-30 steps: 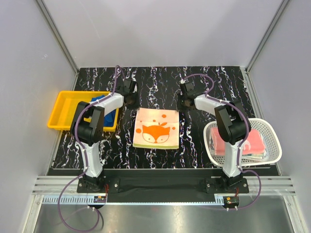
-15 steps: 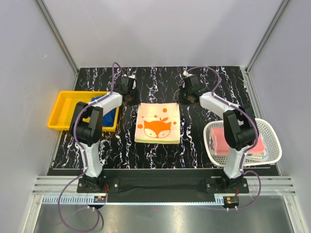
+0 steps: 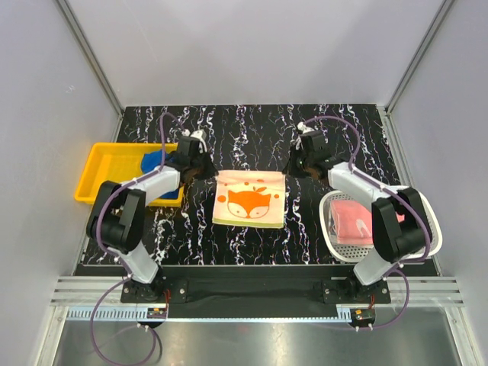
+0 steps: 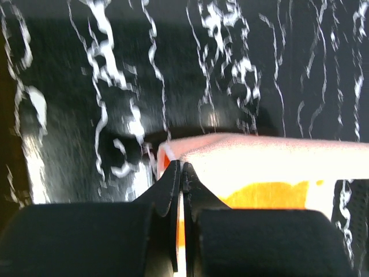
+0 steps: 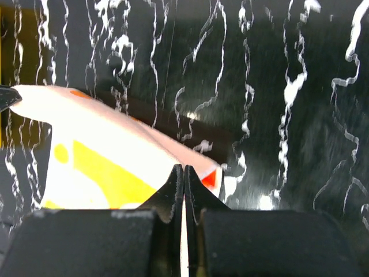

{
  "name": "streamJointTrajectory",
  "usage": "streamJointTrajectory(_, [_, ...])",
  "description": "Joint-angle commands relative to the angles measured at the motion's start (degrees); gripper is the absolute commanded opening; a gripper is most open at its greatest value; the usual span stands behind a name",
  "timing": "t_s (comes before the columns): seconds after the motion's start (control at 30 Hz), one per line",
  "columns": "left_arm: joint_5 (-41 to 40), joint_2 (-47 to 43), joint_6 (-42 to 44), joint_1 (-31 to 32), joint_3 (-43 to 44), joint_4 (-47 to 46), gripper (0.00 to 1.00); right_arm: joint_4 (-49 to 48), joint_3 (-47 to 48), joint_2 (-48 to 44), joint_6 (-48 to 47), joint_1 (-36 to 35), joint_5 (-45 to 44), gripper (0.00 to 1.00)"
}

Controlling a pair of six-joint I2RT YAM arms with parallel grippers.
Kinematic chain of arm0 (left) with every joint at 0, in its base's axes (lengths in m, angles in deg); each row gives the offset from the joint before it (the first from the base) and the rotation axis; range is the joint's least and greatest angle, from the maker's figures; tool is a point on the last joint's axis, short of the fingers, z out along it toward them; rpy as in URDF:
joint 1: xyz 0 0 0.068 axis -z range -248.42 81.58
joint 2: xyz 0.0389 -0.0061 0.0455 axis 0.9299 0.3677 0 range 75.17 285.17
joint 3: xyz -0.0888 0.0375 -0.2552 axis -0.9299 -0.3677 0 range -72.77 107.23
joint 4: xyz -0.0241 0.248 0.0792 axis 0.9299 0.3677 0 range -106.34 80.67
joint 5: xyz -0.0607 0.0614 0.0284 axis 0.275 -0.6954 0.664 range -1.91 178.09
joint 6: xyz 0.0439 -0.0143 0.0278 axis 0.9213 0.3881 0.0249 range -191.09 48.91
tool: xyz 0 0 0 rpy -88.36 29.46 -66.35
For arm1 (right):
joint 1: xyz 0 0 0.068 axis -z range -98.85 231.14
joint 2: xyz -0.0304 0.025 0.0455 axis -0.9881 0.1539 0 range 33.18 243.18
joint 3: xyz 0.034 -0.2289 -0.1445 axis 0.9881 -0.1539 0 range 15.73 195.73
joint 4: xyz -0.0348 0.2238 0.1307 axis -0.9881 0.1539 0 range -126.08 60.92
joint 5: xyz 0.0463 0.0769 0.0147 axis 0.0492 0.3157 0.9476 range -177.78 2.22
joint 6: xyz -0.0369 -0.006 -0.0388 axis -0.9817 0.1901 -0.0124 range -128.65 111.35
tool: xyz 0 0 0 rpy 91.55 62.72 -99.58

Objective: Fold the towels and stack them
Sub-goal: Fold the towel

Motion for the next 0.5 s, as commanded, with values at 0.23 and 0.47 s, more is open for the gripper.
streamJointTrajectory(0.23, [3.64,-11.77,-1.1,-0.16,-11.84,-10.82,0.0,-4.15,-9.93,-10.67,2.82,-2.3,1.63,0.0])
streamJointTrajectory(0.47, [4.96,-16.96,-1.8,0.1,-19.48,-12.75,0.0,-4.06,-14.94,-14.1,4.23,-6.08,-0.83,0.0])
